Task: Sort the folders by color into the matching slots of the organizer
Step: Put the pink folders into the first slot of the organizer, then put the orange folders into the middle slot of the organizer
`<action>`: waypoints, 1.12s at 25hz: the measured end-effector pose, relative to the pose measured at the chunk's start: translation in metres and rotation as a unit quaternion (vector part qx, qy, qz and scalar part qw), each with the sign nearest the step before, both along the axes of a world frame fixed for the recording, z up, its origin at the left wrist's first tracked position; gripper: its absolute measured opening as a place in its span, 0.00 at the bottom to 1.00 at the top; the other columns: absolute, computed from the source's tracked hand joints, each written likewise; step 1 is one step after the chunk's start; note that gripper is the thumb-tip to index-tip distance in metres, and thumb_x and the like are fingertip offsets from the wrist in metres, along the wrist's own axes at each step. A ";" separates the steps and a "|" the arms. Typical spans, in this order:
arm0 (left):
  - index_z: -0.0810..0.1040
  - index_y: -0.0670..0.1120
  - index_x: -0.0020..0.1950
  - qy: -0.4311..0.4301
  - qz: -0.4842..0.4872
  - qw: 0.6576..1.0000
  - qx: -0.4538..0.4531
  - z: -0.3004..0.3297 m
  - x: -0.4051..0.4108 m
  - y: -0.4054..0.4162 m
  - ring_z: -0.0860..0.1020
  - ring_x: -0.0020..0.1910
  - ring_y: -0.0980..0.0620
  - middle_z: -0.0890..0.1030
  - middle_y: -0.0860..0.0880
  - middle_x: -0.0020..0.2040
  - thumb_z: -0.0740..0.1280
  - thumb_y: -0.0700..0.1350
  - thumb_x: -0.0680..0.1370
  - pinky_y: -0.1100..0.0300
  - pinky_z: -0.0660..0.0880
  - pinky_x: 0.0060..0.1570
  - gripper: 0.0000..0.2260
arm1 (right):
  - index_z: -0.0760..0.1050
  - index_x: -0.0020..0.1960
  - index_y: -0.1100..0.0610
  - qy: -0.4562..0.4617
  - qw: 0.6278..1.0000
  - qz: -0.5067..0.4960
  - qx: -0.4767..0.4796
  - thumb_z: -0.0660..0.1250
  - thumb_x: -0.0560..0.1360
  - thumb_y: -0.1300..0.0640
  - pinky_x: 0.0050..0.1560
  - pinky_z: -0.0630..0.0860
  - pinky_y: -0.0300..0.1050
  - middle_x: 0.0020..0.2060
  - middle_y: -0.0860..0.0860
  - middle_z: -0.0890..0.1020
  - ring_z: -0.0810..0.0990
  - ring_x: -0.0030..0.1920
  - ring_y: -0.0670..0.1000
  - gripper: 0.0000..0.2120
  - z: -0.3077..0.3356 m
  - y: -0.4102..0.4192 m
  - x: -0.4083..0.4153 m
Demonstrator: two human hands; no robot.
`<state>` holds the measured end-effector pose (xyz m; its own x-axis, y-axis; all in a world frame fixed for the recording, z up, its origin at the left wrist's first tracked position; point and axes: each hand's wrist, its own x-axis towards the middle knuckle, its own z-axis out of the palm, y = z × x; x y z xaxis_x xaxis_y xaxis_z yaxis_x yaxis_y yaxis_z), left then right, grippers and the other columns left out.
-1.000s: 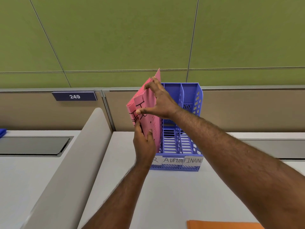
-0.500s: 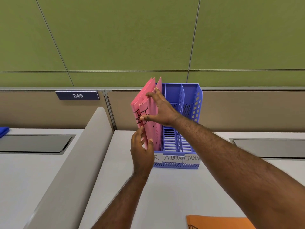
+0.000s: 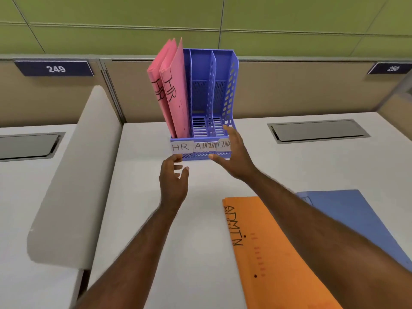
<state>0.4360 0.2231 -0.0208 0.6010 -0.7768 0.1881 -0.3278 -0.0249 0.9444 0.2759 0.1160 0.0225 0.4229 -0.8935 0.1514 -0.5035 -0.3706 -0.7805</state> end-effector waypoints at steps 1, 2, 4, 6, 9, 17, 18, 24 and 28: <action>0.73 0.46 0.63 0.003 -0.018 1.000 0.010 -0.008 -0.011 0.010 0.78 0.52 0.50 0.77 0.48 0.60 0.69 0.36 0.76 0.63 0.75 0.44 0.17 | 0.54 0.77 0.51 -0.003 1.000 -0.017 0.011 0.73 0.71 0.47 0.71 0.66 0.60 0.77 0.52 0.57 0.57 0.76 0.53 0.42 -0.014 0.015 -0.020; 0.74 0.47 0.62 0.004 -0.038 0.999 0.021 -0.016 -0.021 0.018 0.78 0.52 0.51 0.77 0.49 0.60 0.69 0.37 0.76 0.64 0.74 0.44 0.17 | 0.55 0.76 0.50 -0.002 0.999 -0.036 0.024 0.73 0.71 0.47 0.71 0.66 0.61 0.76 0.51 0.58 0.58 0.76 0.53 0.40 -0.026 0.028 -0.039; 0.74 0.49 0.62 0.007 -0.079 0.996 0.045 -0.031 -0.045 0.037 0.77 0.51 0.54 0.76 0.49 0.61 0.69 0.38 0.76 0.66 0.74 0.44 0.17 | 0.57 0.75 0.49 0.006 0.996 -0.073 0.049 0.73 0.71 0.49 0.71 0.66 0.61 0.76 0.50 0.58 0.59 0.75 0.53 0.38 -0.047 0.054 -0.076; 0.73 0.49 0.63 0.006 -0.118 0.991 0.068 -0.041 -0.066 0.055 0.76 0.52 0.55 0.75 0.49 0.62 0.70 0.38 0.76 0.68 0.72 0.44 0.17 | 0.59 0.74 0.47 0.014 0.994 -0.093 0.063 0.74 0.71 0.50 0.71 0.66 0.60 0.76 0.50 0.58 0.60 0.75 0.53 0.36 -0.062 0.074 -0.110; 0.73 0.48 0.65 -0.036 -0.173 0.980 0.092 -0.053 -0.089 0.080 0.75 0.54 0.54 0.74 0.49 0.63 0.70 0.39 0.75 0.70 0.70 0.45 0.19 | 0.60 0.74 0.48 0.028 0.992 -0.103 0.069 0.73 0.72 0.50 0.72 0.65 0.58 0.76 0.49 0.58 0.59 0.76 0.51 0.35 -0.078 0.097 -0.154; 0.68 0.44 0.70 -0.072 -0.206 0.958 0.184 -0.065 -0.144 0.133 0.71 0.64 0.50 0.71 0.46 0.69 0.70 0.45 0.76 0.57 0.69 0.62 0.24 | 0.57 0.76 0.53 0.116 0.988 -0.081 0.066 0.72 0.72 0.48 0.68 0.56 0.41 0.77 0.51 0.58 0.56 0.75 0.47 0.38 -0.099 0.133 -0.237; 0.67 0.45 0.71 -0.069 -0.202 0.957 0.197 -0.065 -0.157 0.140 0.70 0.66 0.49 0.71 0.46 0.69 0.70 0.45 0.76 0.56 0.68 0.64 0.24 | 0.56 0.77 0.53 0.120 0.987 -0.071 0.074 0.72 0.73 0.48 0.70 0.56 0.42 0.77 0.51 0.57 0.56 0.76 0.49 0.39 -0.102 0.139 -0.247; 0.61 0.47 0.74 0.006 -0.167 0.959 0.231 -0.056 -0.214 0.166 0.69 0.69 0.46 0.69 0.47 0.72 0.70 0.48 0.76 0.47 0.70 0.67 0.30 | 0.48 0.78 0.57 0.145 0.981 -0.031 0.129 0.73 0.72 0.51 0.74 0.51 0.42 0.78 0.52 0.53 0.53 0.77 0.51 0.45 -0.120 0.172 -0.280; 0.56 0.49 0.76 0.036 -0.136 0.959 0.245 -0.046 -0.237 0.170 0.71 0.69 0.45 0.68 0.47 0.73 0.70 0.52 0.76 0.43 0.71 0.66 0.34 | 0.41 0.79 0.56 0.180 0.971 -0.042 0.148 0.73 0.72 0.54 0.76 0.53 0.47 0.79 0.52 0.48 0.50 0.78 0.53 0.49 -0.122 0.183 -0.283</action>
